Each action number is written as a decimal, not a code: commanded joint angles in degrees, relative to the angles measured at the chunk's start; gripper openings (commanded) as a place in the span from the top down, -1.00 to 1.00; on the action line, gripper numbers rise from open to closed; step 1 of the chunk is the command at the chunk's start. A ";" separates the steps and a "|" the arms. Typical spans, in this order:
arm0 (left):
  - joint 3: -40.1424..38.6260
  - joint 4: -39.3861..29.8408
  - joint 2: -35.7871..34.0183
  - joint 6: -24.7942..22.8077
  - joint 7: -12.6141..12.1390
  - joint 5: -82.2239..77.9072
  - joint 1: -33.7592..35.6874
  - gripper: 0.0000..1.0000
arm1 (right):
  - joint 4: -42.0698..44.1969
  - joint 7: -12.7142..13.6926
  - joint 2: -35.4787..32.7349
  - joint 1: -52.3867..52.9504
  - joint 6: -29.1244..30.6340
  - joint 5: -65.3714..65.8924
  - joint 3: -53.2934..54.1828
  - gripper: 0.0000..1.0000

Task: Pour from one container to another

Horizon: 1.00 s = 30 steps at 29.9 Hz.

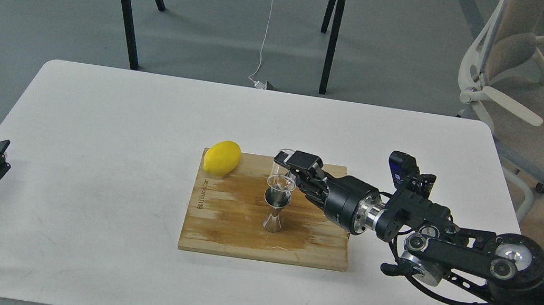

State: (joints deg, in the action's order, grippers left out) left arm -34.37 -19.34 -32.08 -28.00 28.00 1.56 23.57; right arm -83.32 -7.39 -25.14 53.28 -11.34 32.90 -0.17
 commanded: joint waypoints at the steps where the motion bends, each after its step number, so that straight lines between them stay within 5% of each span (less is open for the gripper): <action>1: 0.00 0.00 0.00 0.00 0.00 0.02 -0.01 -0.99 | 0.00 0.00 -0.08 0.42 0.00 0.32 -0.27 0.31; 30: 0.00 0.00 0.00 0.00 0.00 0.02 -0.27 -0.99 | 0.00 0.00 -1.13 1.13 0.00 -1.07 0.07 0.30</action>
State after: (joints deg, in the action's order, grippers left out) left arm -34.37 -19.34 -32.08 -28.00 28.00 1.58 23.54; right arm -83.03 -7.38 -25.55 55.27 -11.20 32.68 -1.74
